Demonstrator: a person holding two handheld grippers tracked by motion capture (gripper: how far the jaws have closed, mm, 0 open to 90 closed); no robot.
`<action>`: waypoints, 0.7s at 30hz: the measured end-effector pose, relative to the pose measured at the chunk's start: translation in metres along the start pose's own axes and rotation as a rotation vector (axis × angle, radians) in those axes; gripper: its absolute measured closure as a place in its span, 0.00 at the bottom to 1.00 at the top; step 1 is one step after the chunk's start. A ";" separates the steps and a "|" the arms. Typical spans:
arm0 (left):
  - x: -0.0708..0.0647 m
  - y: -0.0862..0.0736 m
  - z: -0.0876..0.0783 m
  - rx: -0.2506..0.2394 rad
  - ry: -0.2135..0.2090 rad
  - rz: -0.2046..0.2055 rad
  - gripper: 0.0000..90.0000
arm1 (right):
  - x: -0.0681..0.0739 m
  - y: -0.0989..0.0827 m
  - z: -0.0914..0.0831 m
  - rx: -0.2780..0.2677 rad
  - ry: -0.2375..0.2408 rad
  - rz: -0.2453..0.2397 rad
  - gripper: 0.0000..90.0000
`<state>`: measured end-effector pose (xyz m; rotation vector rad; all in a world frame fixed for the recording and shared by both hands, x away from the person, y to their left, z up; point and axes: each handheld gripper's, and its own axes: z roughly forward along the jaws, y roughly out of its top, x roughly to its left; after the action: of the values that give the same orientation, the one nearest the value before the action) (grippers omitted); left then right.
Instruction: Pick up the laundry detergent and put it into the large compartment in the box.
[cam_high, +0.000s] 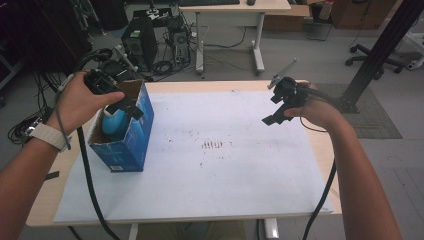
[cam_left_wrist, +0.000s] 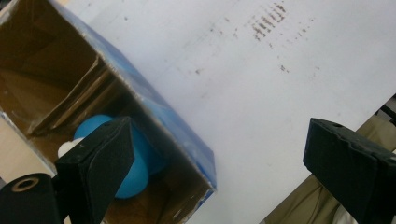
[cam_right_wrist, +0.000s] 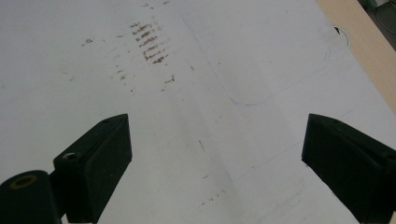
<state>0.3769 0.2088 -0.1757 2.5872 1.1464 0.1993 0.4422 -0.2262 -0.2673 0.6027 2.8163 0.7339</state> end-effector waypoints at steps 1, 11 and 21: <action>-0.001 0.001 0.000 0.001 -0.005 0.006 0.10 | 0.000 0.000 0.000 0.001 -0.001 0.003 0.10; -0.014 0.007 0.001 0.002 -0.028 0.089 0.10 | 0.000 0.000 0.000 0.003 -0.001 0.001 0.10; -0.031 0.014 0.001 0.017 -0.052 0.198 0.09 | 0.001 0.000 0.000 0.005 0.002 0.001 0.09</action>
<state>0.3660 0.1773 -0.1722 2.7031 0.8767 0.1645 0.4416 -0.2259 -0.2677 0.6039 2.8211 0.7278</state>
